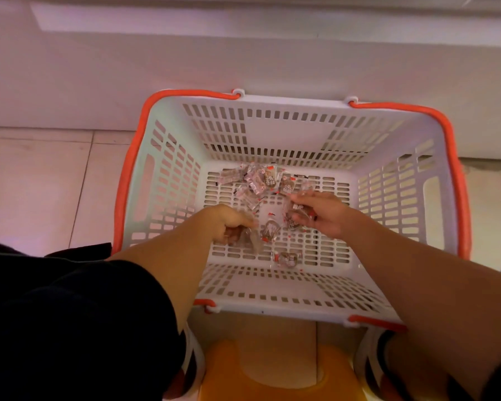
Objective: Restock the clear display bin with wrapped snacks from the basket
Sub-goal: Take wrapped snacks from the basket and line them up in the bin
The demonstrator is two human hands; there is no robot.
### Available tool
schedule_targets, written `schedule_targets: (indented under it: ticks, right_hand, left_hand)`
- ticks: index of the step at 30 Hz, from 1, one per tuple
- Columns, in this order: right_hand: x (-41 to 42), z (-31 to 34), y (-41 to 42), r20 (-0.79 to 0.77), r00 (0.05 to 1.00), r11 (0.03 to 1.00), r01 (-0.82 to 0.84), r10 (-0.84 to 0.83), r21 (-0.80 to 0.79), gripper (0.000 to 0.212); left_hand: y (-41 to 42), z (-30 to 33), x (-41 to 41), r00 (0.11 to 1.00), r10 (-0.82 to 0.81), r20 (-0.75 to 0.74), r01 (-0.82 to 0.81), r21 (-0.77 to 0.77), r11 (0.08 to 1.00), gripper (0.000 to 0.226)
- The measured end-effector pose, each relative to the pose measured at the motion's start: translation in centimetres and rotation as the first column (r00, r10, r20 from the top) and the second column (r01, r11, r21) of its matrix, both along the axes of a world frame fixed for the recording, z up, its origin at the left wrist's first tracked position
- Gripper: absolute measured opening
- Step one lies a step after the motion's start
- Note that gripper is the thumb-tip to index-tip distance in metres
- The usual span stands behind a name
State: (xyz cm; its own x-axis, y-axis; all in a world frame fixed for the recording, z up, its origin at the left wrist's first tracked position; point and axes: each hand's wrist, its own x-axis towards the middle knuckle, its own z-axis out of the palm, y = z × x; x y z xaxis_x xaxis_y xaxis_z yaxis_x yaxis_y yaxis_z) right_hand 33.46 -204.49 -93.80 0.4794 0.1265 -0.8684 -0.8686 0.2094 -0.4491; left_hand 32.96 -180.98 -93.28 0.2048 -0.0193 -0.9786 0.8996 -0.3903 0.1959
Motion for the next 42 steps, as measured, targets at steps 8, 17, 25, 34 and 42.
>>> schedule_targets:
  ticks: [8, 17, 25, 34, 42]
  right_hand:
    - [-1.9, -1.1, 0.0, -0.081, 0.984, 0.960, -0.175, 0.161, -0.217, 0.024]
    - [-0.9, -0.7, 0.9, -0.023, 0.964, 0.964, -0.267, 0.266, 0.000, 0.040]
    - [-0.8, 1.7, 0.9, -0.035, 0.919, 0.919, -0.390, 0.392, 0.051, 0.023]
    - [6.5, 21.0, 1.0, 0.300, 0.672, 0.728, -0.670, 0.677, -0.141, 0.023]
    - [3.0, 37.9, 1.0, 0.566, 0.470, 0.698, -0.653, 0.677, -0.293, 0.037]
  left_hand:
    - [0.1, 0.1, -0.3, 0.954, 0.040, 0.297, -0.062, 0.067, 0.996, 0.074]
    - [0.7, 1.0, -0.2, 0.686, -0.710, 0.160, 0.615, 0.394, 0.683, 0.060]
    - [1.7, 3.7, 0.9, 0.937, -0.335, 0.101, 0.329, 0.072, 0.941, 0.048]
    - [0.6, 20.1, 6.2, 0.701, -0.516, 0.492, 0.563, 0.062, 0.824, 0.018]
    - [1.6, 37.8, 5.8, 0.558, -0.456, 0.693, 0.658, -0.035, 0.752, 0.035]
